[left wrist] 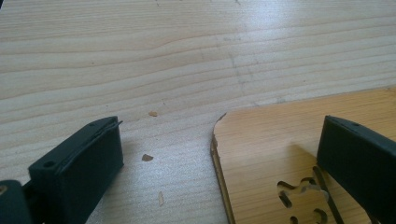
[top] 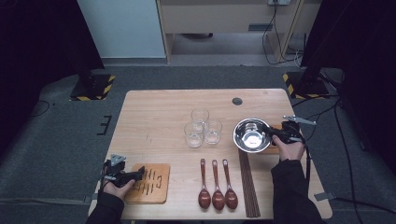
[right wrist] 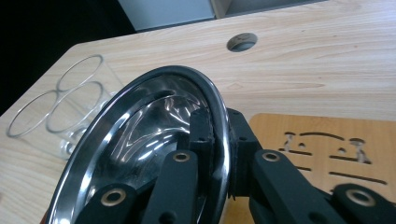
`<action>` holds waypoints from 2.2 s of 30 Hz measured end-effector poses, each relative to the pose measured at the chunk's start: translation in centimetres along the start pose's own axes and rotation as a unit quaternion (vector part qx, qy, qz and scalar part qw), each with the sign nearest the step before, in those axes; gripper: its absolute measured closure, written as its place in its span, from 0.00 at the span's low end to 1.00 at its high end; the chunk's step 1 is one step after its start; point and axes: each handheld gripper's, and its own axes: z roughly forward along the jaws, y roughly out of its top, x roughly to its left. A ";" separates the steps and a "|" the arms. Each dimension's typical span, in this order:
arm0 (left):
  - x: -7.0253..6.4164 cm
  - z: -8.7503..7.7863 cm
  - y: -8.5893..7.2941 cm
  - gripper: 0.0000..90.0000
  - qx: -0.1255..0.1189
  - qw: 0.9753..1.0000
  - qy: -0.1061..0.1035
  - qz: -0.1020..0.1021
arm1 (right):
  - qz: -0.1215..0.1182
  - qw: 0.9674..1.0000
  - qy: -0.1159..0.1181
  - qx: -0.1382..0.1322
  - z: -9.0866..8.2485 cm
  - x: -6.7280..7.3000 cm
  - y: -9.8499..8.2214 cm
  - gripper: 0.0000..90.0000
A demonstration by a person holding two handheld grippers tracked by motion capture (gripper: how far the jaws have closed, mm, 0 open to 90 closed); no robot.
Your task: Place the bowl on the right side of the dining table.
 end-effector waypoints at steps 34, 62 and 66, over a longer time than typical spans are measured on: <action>0.0 0.0 0.0 0.00 0.000 1.000 0.000 0.000 | 0.030 0.998 -0.062 -0.009 0.4 -3.8 0.1 0.93; 0.0 0.0 0.0 0.00 0.000 1.000 0.000 0.000 | 0.039 0.993 -0.113 0.009 1.7 -6.1 -0.4 0.93; 0.0 0.0 0.0 0.00 0.000 1.000 0.000 0.000 | 0.039 0.992 -0.120 0.014 1.8 -6.4 -0.5 0.93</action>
